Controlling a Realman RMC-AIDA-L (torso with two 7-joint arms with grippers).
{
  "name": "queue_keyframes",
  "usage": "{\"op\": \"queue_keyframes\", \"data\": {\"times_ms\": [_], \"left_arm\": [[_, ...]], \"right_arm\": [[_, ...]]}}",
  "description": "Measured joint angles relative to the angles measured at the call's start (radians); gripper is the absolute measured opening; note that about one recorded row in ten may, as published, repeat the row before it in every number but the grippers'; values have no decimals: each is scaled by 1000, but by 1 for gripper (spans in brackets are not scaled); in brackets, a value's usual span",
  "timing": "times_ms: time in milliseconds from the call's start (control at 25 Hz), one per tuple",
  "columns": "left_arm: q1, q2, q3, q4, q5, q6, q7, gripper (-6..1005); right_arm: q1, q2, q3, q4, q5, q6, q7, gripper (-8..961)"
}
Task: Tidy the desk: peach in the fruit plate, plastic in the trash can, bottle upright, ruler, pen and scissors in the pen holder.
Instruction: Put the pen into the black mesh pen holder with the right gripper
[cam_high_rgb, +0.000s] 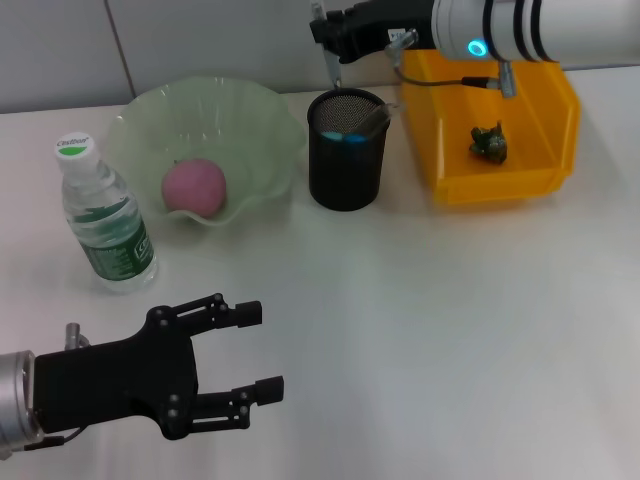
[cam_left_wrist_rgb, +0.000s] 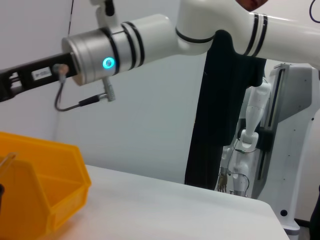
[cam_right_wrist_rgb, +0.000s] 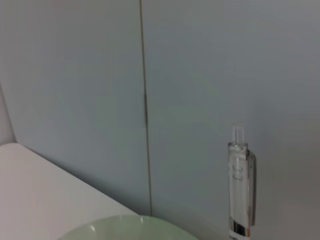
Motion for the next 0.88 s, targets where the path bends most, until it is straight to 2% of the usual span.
{"op": "queue_keyframes", "data": {"times_ms": [400, 880], "left_arm": [[5, 0, 7, -23, 0, 2, 60, 815], [8, 0, 9, -23, 0, 9, 66, 815]], "right_arm": [[17, 2, -14, 93, -1, 70, -5, 130], [6, 5, -35, 98, 5, 72, -5, 130]]}}
